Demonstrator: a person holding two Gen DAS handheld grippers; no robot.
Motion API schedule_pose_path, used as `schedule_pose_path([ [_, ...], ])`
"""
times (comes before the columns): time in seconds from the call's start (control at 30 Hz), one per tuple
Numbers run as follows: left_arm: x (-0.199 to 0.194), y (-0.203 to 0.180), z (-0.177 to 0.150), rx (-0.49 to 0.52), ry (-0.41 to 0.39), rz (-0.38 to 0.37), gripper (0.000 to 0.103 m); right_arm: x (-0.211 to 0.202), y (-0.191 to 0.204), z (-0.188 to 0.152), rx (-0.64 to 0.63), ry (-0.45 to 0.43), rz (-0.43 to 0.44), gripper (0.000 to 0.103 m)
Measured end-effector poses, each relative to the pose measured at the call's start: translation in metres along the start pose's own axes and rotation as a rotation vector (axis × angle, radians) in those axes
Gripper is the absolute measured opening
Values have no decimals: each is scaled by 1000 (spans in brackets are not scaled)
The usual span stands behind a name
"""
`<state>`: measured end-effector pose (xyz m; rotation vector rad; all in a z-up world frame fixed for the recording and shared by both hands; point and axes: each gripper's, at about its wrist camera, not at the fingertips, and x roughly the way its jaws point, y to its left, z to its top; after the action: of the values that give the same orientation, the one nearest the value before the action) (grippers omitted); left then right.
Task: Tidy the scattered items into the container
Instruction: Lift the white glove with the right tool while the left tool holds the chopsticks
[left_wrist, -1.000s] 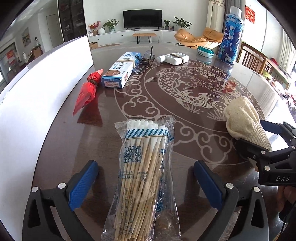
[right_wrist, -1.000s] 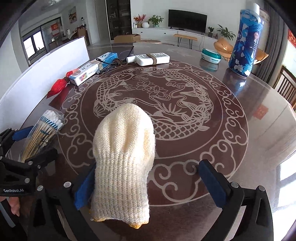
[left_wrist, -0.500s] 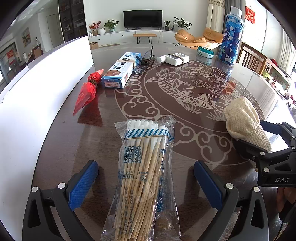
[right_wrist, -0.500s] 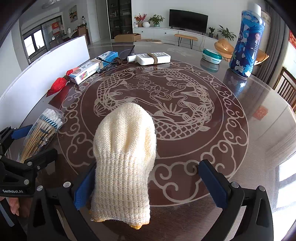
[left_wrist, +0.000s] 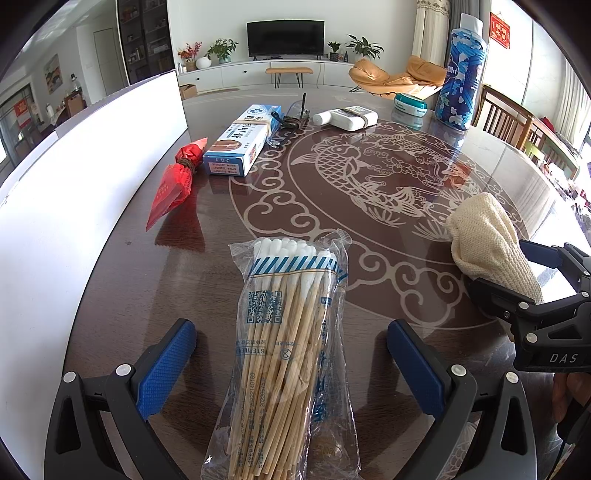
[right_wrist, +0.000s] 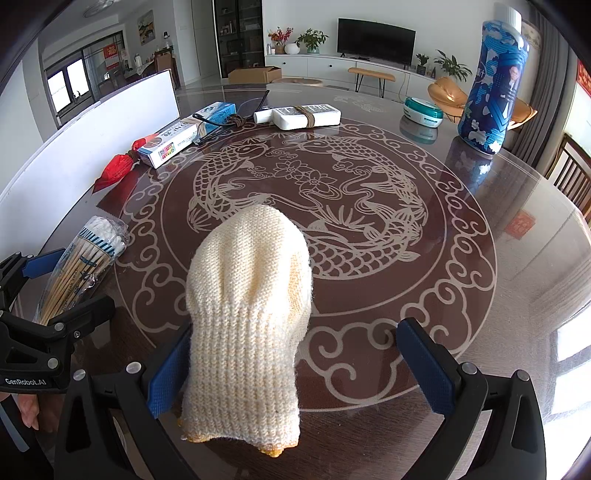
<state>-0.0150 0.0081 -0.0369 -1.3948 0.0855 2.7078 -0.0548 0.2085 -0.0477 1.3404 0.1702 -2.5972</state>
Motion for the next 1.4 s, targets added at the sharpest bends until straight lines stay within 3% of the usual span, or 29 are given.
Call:
schedule_pose_path([
  [1.07,0,0,0,6,7,-7,103,0,-2,0,1,3,8,103],
  [1.3,6,1,14,81,83,-51,103,4,-2,17,-36,120,83,103],
  [1.33,7,0,15,88,76,-55,101,4,0,21,-42,129,82,103],
  [1.4,4,0,19,95,44,-60,75,6,7,26,-62,145,97,102],
])
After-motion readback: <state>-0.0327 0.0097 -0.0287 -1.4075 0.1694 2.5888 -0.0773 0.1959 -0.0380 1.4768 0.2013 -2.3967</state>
